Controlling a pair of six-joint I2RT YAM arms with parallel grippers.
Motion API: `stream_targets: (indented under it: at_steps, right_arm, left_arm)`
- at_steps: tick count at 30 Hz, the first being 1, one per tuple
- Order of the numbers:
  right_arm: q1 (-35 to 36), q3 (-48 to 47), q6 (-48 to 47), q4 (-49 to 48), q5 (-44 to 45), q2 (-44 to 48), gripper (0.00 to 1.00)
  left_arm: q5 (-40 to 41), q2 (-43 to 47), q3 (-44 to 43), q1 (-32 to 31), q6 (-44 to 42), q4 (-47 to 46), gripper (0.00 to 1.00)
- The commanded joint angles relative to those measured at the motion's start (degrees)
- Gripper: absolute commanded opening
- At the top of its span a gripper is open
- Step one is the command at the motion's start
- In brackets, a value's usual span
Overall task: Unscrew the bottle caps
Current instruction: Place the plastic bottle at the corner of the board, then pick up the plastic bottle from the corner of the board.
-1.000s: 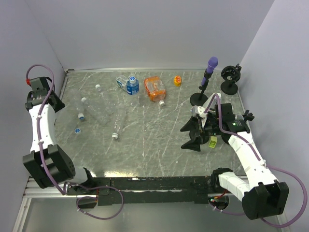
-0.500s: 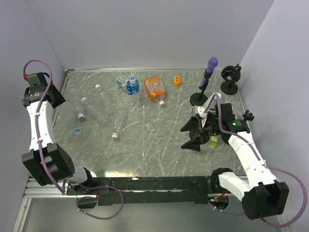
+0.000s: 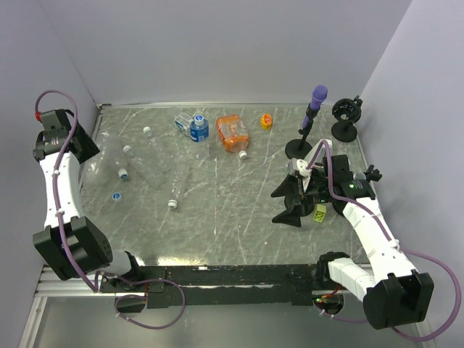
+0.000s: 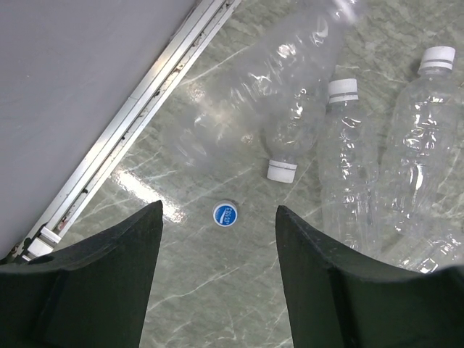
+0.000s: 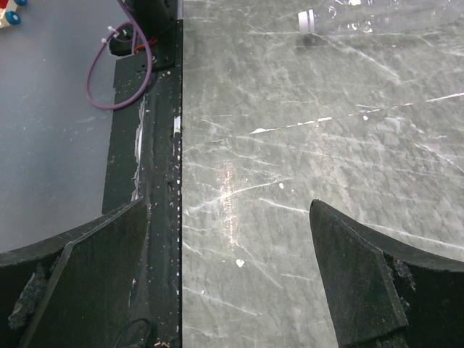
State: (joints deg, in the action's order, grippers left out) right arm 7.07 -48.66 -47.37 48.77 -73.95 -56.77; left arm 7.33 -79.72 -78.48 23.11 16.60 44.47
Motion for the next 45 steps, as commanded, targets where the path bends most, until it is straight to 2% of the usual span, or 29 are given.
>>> stream_targets:
  at_steps: [1, 8, 27, 34, 37, 40, 45]
  right_arm:
    - [-0.65, 0.32, -0.53, -1.84, -1.28, 0.08, 0.99]
    - [-0.74, 0.32, -0.53, -1.93, -1.28, 0.17, 0.99]
    - [-0.74, 0.41, -0.53, -2.02, -1.19, 0.00, 0.99]
    - [-0.74, 0.41, -0.70, -1.75, -2.25, 0.26, 0.99]
    - [-0.83, 0.41, -1.05, -1.49, -2.77, -0.53, 0.99]
    - [-0.83, 0.32, -1.58, -0.79, -3.04, -1.76, 0.99]
    - [-0.74, 0.06, -2.19, 0.00, -3.57, -3.52, 0.99]
  left_arm:
    - [-1.44, 2.56, -1.42, 0.18, -0.16, -0.17, 0.68]
    - [-2.94, 2.47, -0.89, 0.18, -0.34, 0.00, 0.71]
    - [-4.08, 1.24, -0.54, 0.18, -0.95, -0.35, 0.73]
    - [2.49, -7.62, -2.73, 0.09, -4.21, 0.00, 0.78]
    - [7.94, -10.97, -1.51, -0.52, -6.31, -2.80, 0.78]
    - [12.25, -11.33, 2.26, -1.58, -10.17, -9.64, 0.79]
    - [14.11, -12.29, 6.32, -1.93, -18.07, -18.97, 0.80]
